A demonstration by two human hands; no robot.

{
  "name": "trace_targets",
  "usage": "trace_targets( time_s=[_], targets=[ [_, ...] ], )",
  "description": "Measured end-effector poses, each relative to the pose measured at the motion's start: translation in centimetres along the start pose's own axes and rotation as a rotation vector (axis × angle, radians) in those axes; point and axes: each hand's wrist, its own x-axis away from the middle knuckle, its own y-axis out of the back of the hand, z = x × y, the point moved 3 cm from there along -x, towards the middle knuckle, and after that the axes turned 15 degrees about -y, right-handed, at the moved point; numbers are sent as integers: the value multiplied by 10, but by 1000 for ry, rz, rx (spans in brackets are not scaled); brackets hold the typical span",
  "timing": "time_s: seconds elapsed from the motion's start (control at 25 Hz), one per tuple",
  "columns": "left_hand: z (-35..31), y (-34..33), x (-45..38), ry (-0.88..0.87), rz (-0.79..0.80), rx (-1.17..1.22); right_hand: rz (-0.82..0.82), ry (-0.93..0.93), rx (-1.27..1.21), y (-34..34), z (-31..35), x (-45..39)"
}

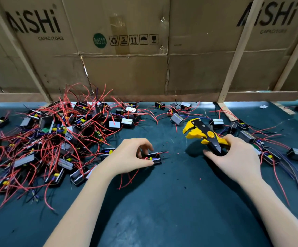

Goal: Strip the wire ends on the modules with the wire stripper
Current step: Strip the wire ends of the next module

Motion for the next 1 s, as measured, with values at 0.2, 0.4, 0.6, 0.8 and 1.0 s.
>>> trace_targets(
  time_s=[0.2,0.4,0.6,0.8,1.0],
  targets=[
    [-6,-8,-4,1,-152,-65,4,14,15,-1,2,2],
    [-16,-26,-12,-38,-186,-84,7,19,17,0,4,3],
    [-13,-20,-11,-40,-251,-42,11,12,26,0,4,3],
    [-18,3,-31,-83,-601,296,16,24,23,1,5,4],
    [-8,18,-17,-165,-397,-165,10,28,44,0,5,2]
  ],
)
